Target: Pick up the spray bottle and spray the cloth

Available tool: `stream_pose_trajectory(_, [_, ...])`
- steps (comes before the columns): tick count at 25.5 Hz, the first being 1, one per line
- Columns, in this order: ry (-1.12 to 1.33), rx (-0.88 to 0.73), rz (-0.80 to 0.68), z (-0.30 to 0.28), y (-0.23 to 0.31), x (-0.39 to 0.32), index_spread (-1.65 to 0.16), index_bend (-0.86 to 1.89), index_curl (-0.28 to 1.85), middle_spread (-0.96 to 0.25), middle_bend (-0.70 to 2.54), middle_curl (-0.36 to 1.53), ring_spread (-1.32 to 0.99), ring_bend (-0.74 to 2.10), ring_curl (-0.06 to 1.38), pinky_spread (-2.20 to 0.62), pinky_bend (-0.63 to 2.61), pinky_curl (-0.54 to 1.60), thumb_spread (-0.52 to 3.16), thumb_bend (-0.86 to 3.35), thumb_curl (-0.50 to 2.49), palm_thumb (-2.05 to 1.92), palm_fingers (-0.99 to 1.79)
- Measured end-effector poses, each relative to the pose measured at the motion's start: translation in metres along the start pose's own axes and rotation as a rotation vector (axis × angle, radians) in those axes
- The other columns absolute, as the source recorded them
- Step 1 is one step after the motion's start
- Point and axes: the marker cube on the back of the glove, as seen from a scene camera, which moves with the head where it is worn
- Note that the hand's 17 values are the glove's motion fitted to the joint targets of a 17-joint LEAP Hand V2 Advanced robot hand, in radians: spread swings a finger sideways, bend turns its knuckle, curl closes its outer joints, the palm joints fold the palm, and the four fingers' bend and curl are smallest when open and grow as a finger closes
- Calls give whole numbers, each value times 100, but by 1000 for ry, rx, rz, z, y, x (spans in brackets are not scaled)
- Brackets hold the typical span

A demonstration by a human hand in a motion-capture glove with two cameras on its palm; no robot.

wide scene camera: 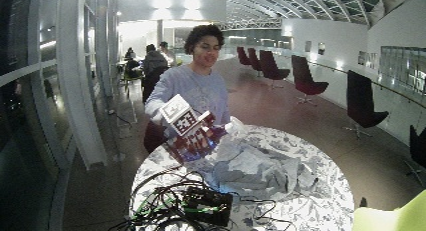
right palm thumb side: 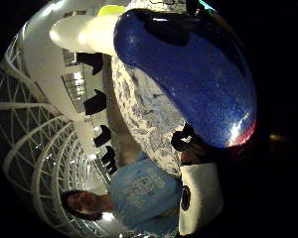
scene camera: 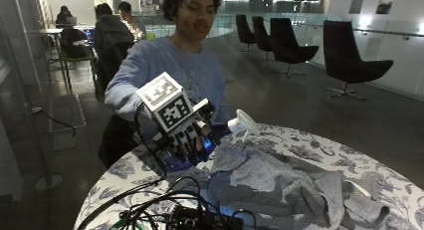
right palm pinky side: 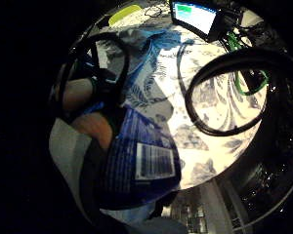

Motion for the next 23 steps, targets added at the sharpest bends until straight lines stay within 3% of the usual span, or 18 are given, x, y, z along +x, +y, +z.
stream_pose_trajectory(14, [125,-47,26,7,-7,-14,-37,1,7,1,37,40,6,72,37,20,55,37,82,-2,59,99,82])
stream_pose_trajectory(23, [-191,223,-204,2,-2,-55,-38,0,5,1,39,41,7,74,37,20,57,38,82,-2,61,99,80])
